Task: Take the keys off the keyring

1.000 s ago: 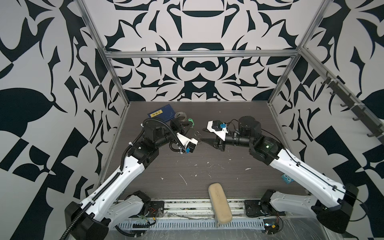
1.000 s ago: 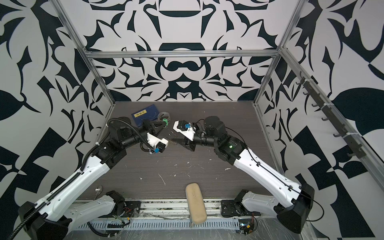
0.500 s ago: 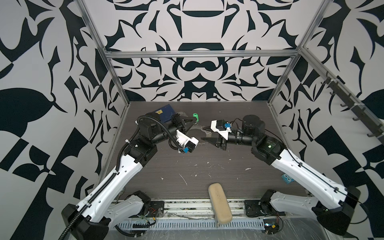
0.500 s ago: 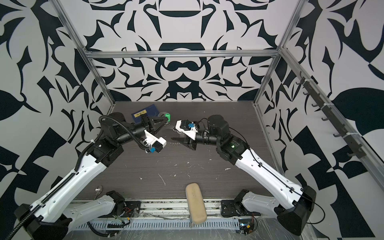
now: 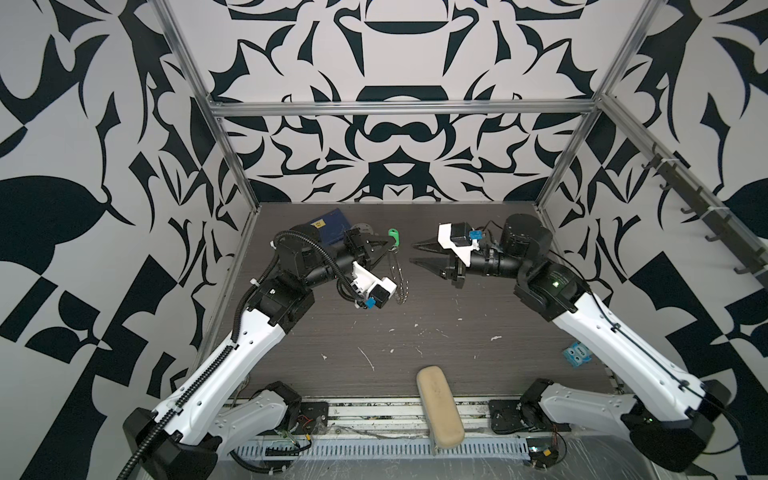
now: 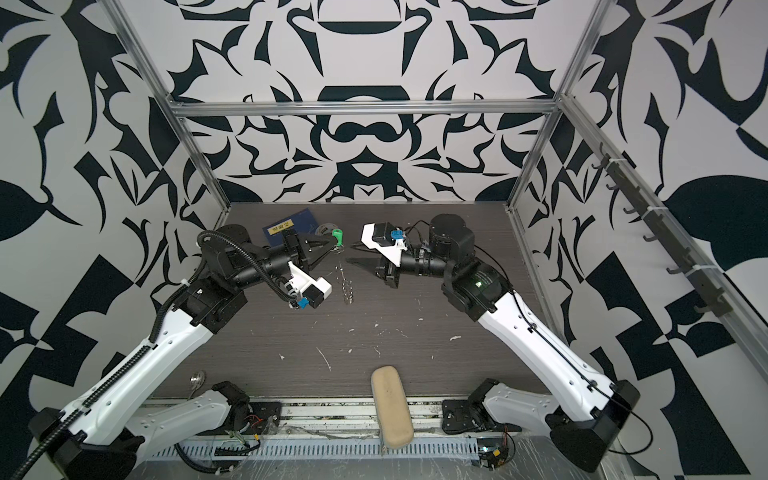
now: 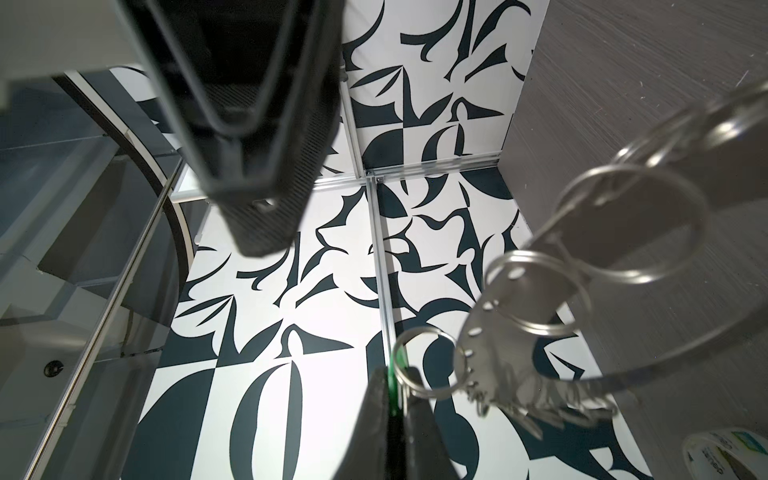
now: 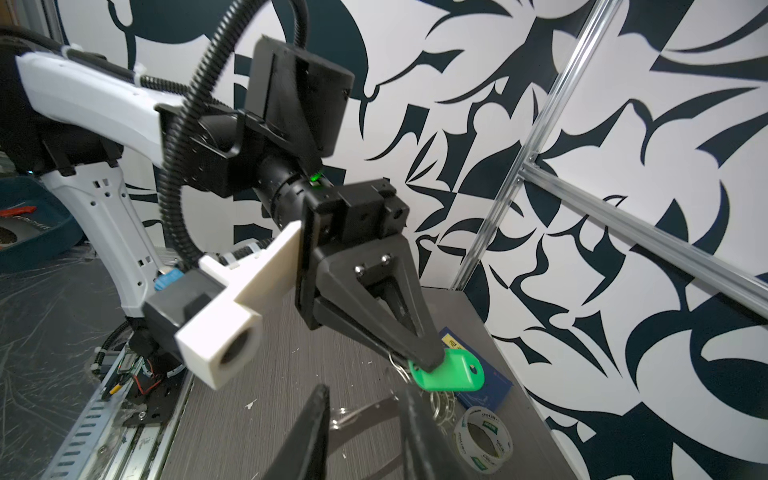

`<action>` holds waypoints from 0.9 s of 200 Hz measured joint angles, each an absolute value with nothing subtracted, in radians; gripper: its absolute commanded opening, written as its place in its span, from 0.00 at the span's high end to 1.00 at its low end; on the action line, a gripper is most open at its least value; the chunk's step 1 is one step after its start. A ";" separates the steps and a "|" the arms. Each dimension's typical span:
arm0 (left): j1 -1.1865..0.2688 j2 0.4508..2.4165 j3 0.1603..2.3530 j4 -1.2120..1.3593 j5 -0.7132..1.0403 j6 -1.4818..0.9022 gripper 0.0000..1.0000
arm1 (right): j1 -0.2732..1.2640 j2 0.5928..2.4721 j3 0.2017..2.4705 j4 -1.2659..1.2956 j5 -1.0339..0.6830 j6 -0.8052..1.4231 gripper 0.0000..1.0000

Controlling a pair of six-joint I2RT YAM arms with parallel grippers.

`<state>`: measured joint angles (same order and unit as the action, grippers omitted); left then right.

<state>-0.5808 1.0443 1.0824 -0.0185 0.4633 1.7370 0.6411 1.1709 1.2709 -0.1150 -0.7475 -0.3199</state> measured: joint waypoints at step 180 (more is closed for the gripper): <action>-0.579 1.045 1.082 -0.005 0.495 1.724 1.00 | 0.600 1.330 1.357 -0.160 -0.942 -0.280 0.74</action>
<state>-0.5793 1.0447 1.0824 -0.0048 0.4946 1.7245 0.5999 1.3304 1.3567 -0.1596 -0.9421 -0.2798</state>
